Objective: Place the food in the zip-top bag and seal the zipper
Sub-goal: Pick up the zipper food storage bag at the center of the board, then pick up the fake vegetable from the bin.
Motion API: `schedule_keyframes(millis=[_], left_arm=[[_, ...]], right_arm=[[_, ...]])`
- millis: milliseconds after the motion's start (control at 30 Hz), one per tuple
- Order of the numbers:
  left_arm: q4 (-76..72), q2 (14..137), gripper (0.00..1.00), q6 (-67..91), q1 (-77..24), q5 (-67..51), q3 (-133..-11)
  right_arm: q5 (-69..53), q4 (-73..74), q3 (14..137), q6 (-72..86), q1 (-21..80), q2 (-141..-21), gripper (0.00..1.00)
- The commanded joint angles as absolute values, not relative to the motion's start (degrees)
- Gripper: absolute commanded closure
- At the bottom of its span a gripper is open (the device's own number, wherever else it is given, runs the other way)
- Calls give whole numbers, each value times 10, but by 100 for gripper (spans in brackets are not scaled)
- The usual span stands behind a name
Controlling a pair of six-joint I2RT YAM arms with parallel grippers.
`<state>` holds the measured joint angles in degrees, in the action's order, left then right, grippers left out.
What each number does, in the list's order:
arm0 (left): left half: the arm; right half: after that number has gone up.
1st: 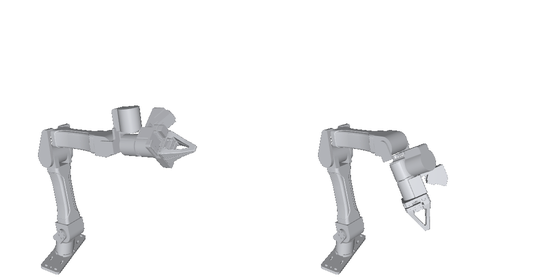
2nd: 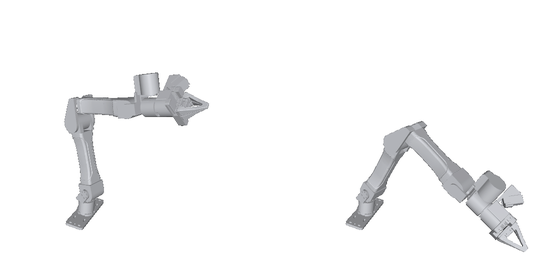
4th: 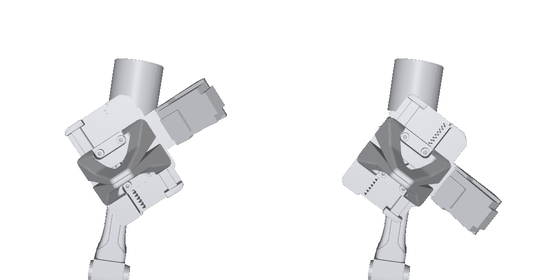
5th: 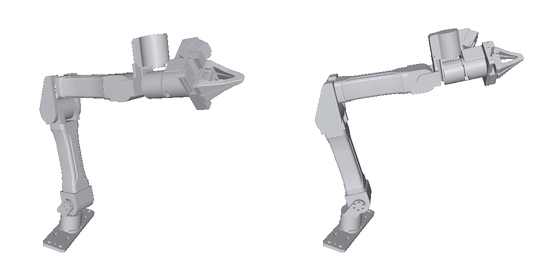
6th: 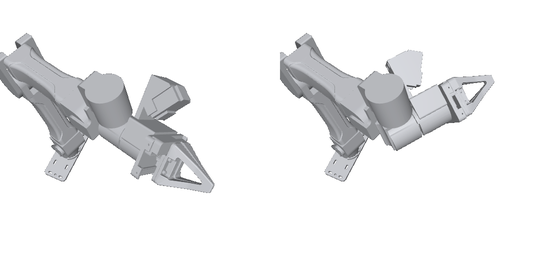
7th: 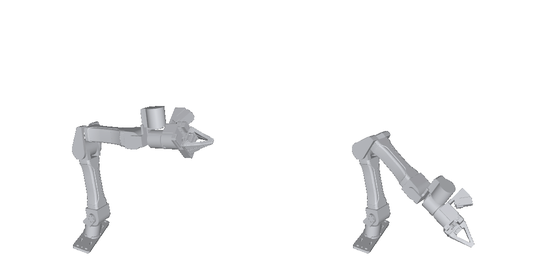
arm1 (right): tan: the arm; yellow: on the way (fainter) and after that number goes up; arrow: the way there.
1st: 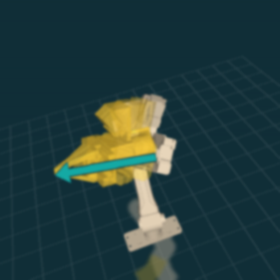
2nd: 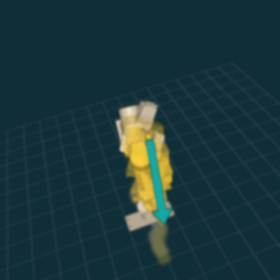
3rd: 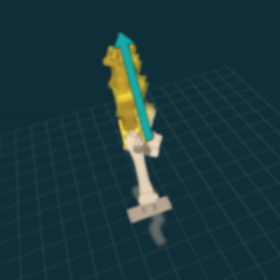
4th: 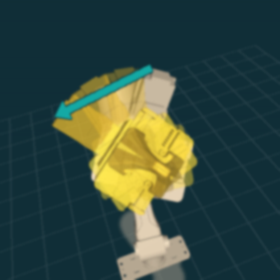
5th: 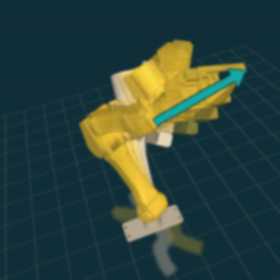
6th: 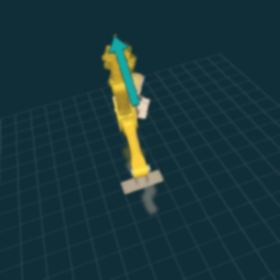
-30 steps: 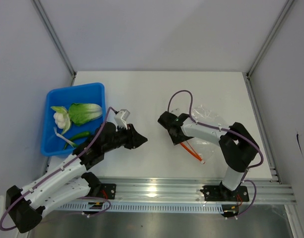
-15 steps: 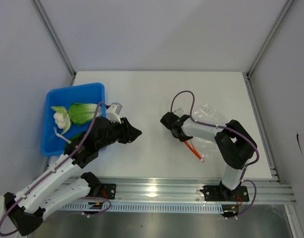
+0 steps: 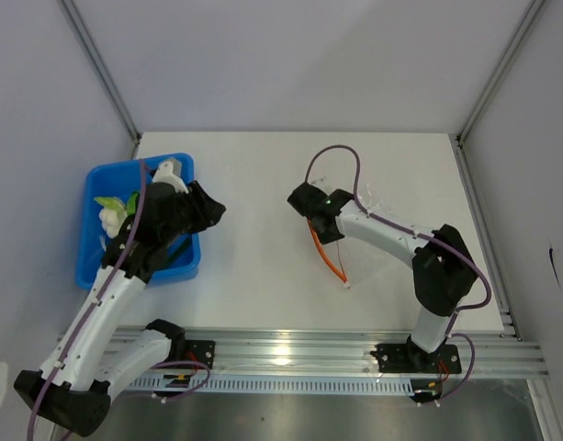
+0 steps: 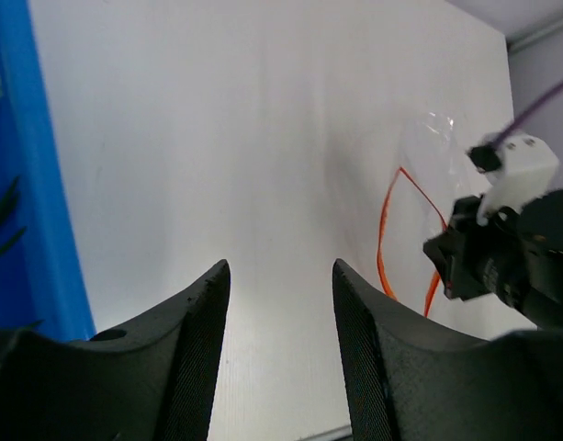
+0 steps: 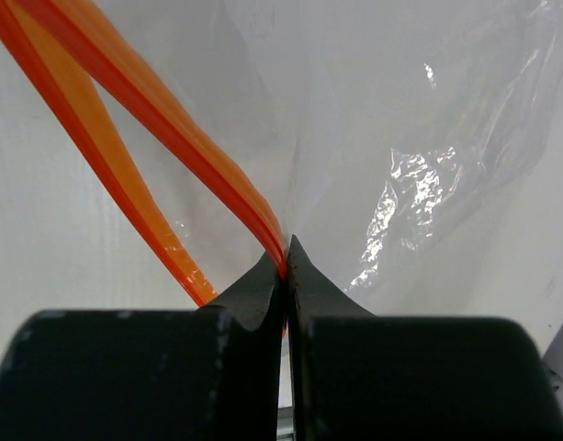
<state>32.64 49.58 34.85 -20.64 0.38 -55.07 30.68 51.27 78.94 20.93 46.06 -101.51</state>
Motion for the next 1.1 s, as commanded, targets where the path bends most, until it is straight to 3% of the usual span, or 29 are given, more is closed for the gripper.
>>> schedule_keyframes(millis=[0,167,200,233,400,500,700,1067], left_arm=[[361,530,48,337,-155,18,-611],[361,576,47,372,-89,8,-638],[366,598,30,387,-71,9,-642],[373,610,20,397,-61,13,-656],[408,671,16,485,17,25,-671],[430,687,1,551,19,93,-684],[426,702,1,672,23,192,-660],[490,790,0,853,79,202,-672]], right_arm=[[253,548,856,213,441,-999,100],[234,573,946,196,425,-1032,100],[230,580,958,189,424,-1042,100],[222,583,968,185,424,-1047,100],[196,570,996,156,406,-1055,100],[154,561,1003,142,390,-1063,100],[92,541,985,141,384,-1061,100],[82,541,978,140,392,-1056,100]])
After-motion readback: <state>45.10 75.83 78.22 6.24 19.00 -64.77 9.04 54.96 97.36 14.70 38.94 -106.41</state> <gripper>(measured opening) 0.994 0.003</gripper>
